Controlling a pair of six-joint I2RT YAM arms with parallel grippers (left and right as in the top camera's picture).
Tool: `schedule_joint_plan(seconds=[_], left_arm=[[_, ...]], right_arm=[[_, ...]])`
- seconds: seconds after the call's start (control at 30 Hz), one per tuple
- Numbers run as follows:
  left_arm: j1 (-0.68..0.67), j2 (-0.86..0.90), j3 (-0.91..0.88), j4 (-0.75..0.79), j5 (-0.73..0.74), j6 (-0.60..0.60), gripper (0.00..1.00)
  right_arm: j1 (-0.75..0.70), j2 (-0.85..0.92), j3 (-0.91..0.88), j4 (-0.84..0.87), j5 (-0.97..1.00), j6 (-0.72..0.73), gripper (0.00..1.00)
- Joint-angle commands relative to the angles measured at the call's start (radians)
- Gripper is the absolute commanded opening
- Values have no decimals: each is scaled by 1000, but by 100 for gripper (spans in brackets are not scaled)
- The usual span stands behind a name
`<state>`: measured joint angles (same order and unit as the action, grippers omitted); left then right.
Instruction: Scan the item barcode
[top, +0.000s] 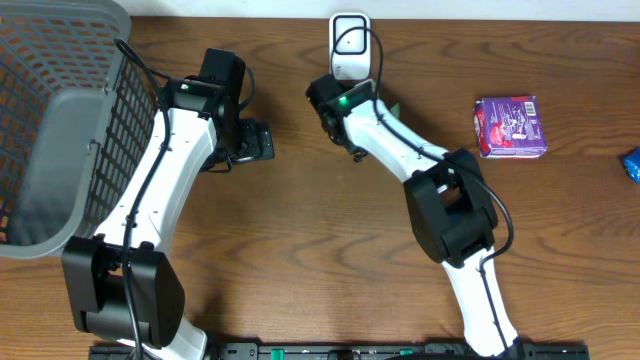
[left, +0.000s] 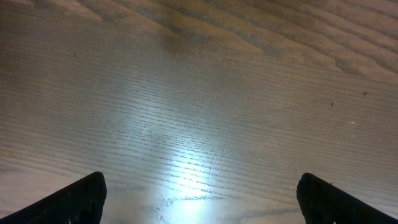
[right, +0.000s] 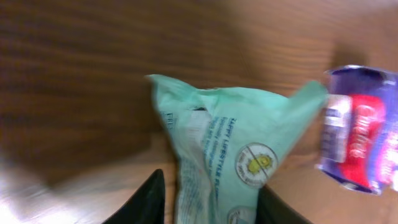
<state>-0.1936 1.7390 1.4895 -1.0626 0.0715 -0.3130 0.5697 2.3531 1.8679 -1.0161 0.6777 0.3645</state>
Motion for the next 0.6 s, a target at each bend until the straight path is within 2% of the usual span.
schedule_joint_plan(seconds=[0.0, 0.13, 0.33, 0.43, 0.47, 0.5, 0.57], left_arm=[[1, -5, -3, -2, -13, 13, 98], [1, -5, -3, -2, -13, 13, 98], [1, -5, -2, -2, -13, 13, 98], [1, -5, -2, -2, -13, 13, 98], [1, -5, -2, -3, -13, 13, 98], [1, -5, -2, -2, -13, 13, 98], [1, -5, -3, -2, -13, 13, 98]], right_arm=[[7, -2, 0, 2, -166, 24, 38], [7, -5, 3, -8, -270, 24, 33], [7, -6, 74, -96, -234, 24, 32], [7, -6, 128, -147, -207, 24, 16], [6, -6, 145, -159, -198, 24, 5], [4, -6, 162, -175, -179, 24, 1], [2, -6, 193, -207, -63, 24, 1]])
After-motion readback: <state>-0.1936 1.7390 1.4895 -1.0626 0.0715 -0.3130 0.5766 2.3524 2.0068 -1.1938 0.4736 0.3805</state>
